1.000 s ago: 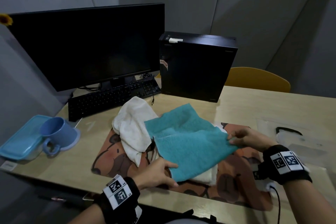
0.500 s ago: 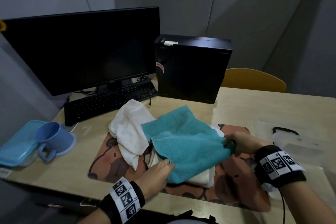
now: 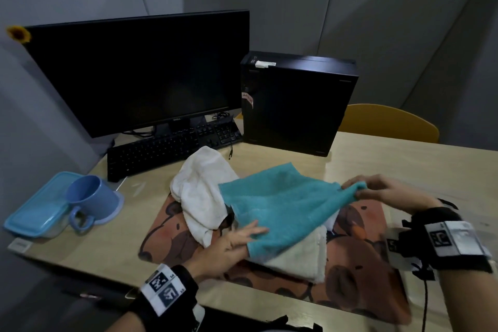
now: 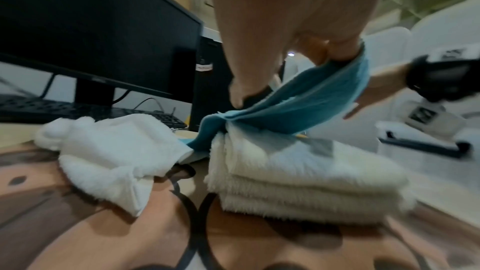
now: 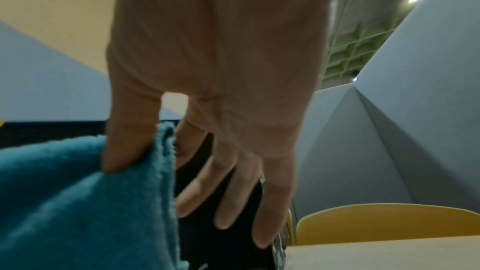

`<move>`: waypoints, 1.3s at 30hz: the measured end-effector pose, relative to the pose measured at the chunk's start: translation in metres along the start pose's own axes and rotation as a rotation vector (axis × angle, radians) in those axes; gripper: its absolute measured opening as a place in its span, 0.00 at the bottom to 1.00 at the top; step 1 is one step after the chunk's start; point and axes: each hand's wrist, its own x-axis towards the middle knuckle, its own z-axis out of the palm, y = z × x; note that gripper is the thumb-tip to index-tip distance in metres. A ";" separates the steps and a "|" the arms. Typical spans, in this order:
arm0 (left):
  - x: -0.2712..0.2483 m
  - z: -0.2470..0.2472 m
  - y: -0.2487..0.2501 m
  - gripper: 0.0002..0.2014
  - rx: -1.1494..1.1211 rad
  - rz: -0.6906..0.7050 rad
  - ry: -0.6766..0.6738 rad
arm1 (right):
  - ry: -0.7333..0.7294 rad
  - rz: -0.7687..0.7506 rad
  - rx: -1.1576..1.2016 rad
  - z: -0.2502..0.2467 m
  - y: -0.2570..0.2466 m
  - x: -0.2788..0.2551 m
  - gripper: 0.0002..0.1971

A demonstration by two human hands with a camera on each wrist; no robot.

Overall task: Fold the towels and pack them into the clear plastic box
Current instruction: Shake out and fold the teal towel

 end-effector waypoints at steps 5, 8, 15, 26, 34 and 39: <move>-0.009 -0.024 0.037 0.35 -0.490 -0.010 0.114 | -0.097 -0.180 0.436 -0.014 -0.026 -0.022 0.31; 0.007 -0.029 0.019 0.22 -0.876 -0.100 0.274 | 0.035 -0.077 0.641 0.005 -0.028 0.001 0.19; 0.040 -0.008 -0.034 0.19 -0.726 -0.321 0.323 | 0.014 0.366 0.526 0.083 0.015 0.052 0.17; 0.073 -0.142 0.111 0.10 -0.339 0.277 0.638 | 0.446 -0.373 0.722 -0.027 -0.127 0.039 0.34; 0.028 -0.126 0.097 0.24 -0.515 0.233 0.180 | 0.278 -0.343 0.728 -0.002 -0.099 -0.026 0.38; 0.011 -0.067 0.016 0.17 -0.608 -0.118 -0.190 | -0.051 0.025 0.636 0.064 -0.029 -0.052 0.36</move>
